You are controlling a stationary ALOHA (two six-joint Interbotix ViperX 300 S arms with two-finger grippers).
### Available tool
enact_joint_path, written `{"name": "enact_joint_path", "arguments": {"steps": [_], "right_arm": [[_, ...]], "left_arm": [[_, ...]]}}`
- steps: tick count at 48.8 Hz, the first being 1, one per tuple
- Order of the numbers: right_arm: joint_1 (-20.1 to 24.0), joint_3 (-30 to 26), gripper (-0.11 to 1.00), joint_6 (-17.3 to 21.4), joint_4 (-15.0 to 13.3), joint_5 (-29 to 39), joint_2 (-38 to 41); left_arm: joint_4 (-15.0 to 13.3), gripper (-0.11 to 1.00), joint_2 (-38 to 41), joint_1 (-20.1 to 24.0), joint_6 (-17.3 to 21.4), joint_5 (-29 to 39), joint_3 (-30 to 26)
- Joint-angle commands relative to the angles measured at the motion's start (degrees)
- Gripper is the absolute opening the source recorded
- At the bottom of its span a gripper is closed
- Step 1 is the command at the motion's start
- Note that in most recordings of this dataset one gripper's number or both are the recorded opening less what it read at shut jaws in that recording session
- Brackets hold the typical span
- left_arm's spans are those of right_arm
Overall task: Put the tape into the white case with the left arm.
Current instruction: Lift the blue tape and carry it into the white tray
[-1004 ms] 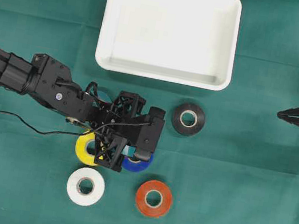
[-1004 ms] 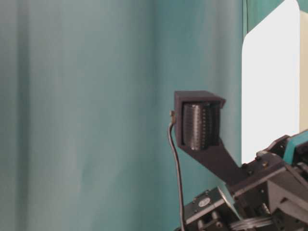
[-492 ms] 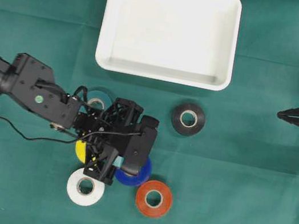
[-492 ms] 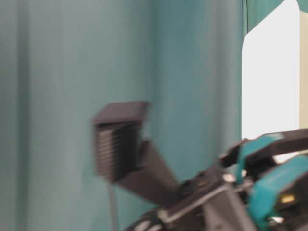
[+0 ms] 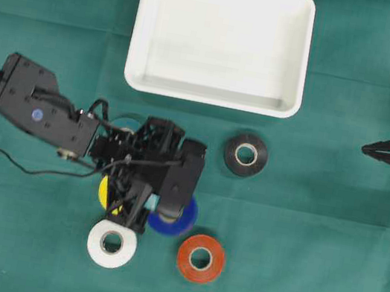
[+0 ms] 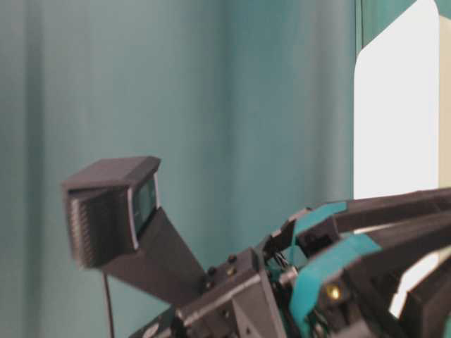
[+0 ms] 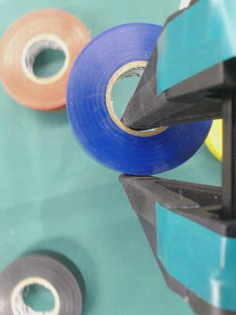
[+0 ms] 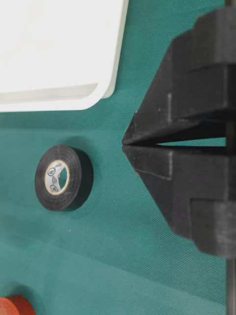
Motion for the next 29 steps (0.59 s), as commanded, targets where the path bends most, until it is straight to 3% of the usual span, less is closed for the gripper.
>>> {"name": "enact_joint_path", "arguments": {"steps": [1,29], "right_arm": [[-0.1,-0.7,-0.09,0.1,0.0,-0.5,0.4],[-0.1,-0.7,-0.09,0.1,0.0,-0.5,0.4]], "left_arm": [[0.1,0.27,-1.9,2.0,0.1,0.8,-0.7],[0.1,0.27,-2.6,16.4,0.4,5.4,-0.5]]}}
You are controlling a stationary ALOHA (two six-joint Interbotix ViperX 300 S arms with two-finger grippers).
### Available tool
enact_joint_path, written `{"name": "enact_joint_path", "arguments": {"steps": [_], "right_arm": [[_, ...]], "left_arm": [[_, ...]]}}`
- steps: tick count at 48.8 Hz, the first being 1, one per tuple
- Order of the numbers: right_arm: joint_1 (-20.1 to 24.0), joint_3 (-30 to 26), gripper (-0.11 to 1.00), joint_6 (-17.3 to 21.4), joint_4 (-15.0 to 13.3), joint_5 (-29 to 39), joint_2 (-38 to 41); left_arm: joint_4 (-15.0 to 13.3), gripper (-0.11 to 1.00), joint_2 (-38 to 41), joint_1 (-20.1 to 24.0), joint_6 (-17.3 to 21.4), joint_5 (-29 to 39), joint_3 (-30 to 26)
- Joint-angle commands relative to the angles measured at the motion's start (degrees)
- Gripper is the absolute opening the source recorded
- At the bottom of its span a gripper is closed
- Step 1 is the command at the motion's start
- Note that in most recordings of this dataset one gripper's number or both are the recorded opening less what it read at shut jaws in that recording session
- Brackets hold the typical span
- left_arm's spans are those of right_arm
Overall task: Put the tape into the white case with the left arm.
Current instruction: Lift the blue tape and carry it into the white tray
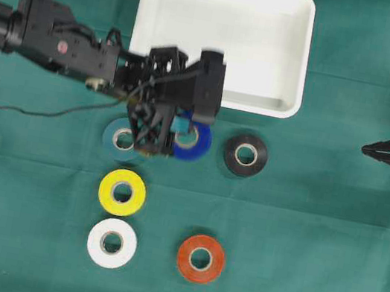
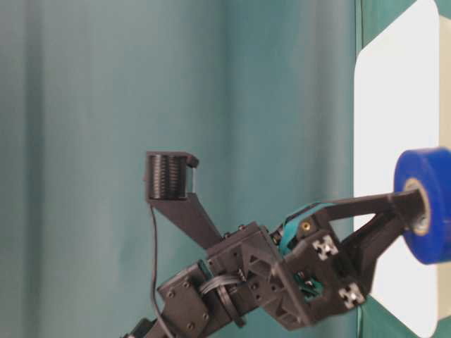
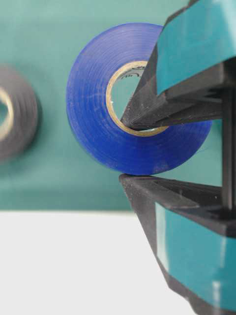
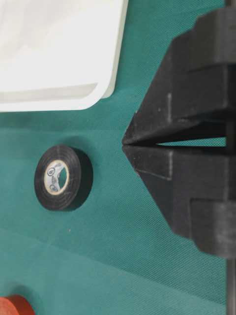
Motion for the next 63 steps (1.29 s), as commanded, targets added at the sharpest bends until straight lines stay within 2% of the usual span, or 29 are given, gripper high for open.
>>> {"name": "enact_joint_path", "arguments": {"steps": [1,17,28,40,63], "right_arm": [[-0.1,-0.7,-0.09,0.1,0.0,-0.5,0.4],[-0.1,-0.7,-0.09,0.1,0.0,-0.5,0.4],[-0.1,-0.6,-0.09,0.1,0.0,-0.5,0.4],[-0.1,-0.6,-0.09,0.1,0.0,-0.5,0.4],[-0.1,-0.7,-0.09,0.1,0.0,-0.5,0.4]], "left_arm": [[0.1,0.27,-2.9,2.6,0.1,0.5,-0.4],[0.1,0.27,-6.4,9.6,0.1,0.3,4.0],[0.2,0.27,-7.1,12.8,0.0,-0.8,6.9],[0.2,0.27,-7.1,14.1,0.2,-3.5,7.9],[0.2,0.27,-6.2,14.0,1.1,-3.4,8.2]]}}
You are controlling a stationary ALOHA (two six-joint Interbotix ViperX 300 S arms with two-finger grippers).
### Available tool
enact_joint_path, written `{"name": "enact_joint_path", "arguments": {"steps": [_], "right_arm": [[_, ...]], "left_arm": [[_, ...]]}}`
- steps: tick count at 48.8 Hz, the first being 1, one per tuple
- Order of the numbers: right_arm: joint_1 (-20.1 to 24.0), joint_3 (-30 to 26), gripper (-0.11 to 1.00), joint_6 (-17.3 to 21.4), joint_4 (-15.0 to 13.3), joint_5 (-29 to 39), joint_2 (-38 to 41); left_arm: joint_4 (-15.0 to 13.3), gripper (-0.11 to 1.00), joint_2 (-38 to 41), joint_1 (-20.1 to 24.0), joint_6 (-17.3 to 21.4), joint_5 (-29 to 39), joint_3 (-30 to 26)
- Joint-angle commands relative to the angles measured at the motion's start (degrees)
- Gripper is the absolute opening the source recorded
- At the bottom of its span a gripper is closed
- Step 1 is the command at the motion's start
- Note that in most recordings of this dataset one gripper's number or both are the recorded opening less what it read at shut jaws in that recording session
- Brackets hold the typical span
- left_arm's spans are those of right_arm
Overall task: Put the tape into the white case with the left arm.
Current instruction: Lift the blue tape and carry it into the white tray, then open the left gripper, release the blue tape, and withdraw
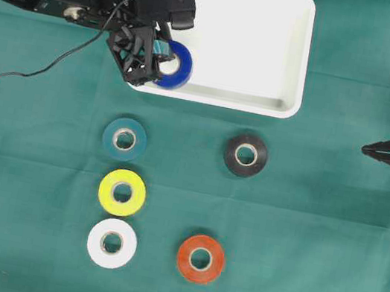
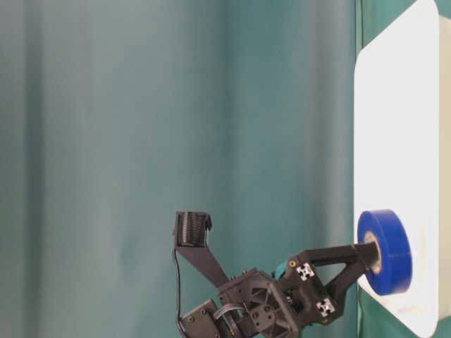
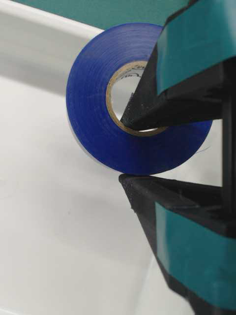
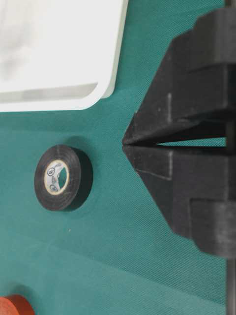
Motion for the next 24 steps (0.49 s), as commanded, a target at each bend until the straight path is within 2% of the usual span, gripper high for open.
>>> {"name": "enact_joint_path", "arguments": {"steps": [1,4,6,13,16,18,24], "right_arm": [[-0.1,-0.6,-0.09,0.1,-0.1,-0.5,0.4],[-0.1,-0.7,-0.09,0.1,0.0,-0.5,0.4],[-0.1,-0.6,-0.09,0.1,0.0,-0.5,0.4],[-0.1,-0.7,-0.09,0.1,0.0,-0.5,0.4],[-0.1,-0.6,-0.09,0.1,0.0,-0.5,0.4],[-0.1,-0.6,-0.09,0.1,0.0,-0.5,0.4],[-0.1,-0.6,-0.09,0.1,0.0,-0.5,0.4]], "left_arm": [[0.1,0.27,-0.9,0.0,0.2,-0.4,-0.5],[0.1,0.27,-0.9,-0.1,0.4,-0.4,-0.4],[0.1,0.34,-0.9,-0.1,0.4,-0.4,-0.3],[0.1,0.78,-0.9,-0.1,0.4,-0.4,-0.3],[0.2,0.91,-1.0,-0.1,0.4,-0.4,-0.3],[0.1,0.95,-1.1,-0.1,0.4,-0.4,-0.3],[0.1,0.94,-1.1,-0.1,0.4,-0.5,-0.3]]}}
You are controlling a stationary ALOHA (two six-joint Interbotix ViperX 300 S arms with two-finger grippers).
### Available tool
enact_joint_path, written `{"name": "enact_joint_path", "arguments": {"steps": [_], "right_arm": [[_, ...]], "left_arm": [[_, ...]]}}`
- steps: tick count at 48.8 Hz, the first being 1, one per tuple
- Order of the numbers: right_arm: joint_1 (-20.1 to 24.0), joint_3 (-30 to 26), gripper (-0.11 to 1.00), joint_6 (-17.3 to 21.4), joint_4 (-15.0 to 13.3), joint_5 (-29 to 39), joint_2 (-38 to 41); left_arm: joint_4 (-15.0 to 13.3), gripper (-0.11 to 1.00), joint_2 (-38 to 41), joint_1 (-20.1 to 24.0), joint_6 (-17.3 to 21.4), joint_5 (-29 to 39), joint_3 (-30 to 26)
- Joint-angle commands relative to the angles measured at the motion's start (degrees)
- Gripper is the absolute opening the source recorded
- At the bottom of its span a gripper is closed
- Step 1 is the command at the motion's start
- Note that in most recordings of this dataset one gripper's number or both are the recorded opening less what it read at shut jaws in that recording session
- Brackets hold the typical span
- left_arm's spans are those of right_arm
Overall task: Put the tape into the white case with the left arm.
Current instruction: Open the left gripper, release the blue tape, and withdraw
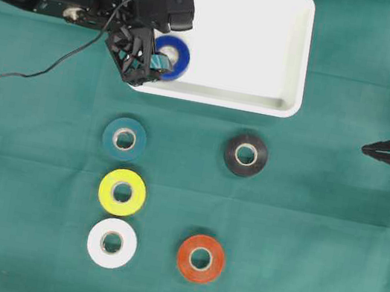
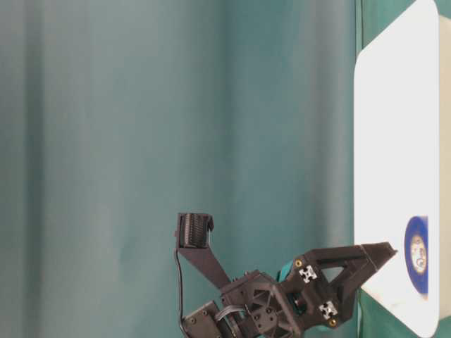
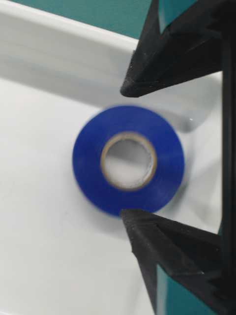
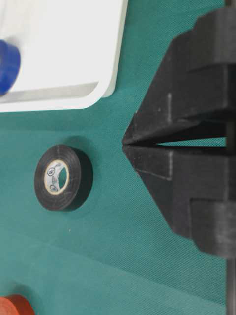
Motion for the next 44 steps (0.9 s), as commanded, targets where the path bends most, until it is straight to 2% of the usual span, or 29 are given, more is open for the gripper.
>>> {"name": "enact_joint_path", "arguments": {"steps": [1,13,24,44], "right_arm": [[-0.1,-0.7,-0.09,0.1,0.0,-0.5,0.4],[-0.1,-0.7,-0.09,0.1,0.0,-0.5,0.3],[-0.1,-0.7,-0.09,0.1,0.0,-0.5,0.4],[-0.1,-0.6,-0.09,0.1,0.0,-0.5,0.0]], "left_arm": [[0.0,0.94,-1.1,-0.1,0.1,-0.4,-0.5],[0.0,0.94,-2.2,-0.4,0.0,-0.4,-0.4],[0.0,0.94,-5.9,-2.6,0.0,-0.4,0.4],[0.0,0.94,-16.9,-5.7,-0.4,-0.4,7.0]]}}
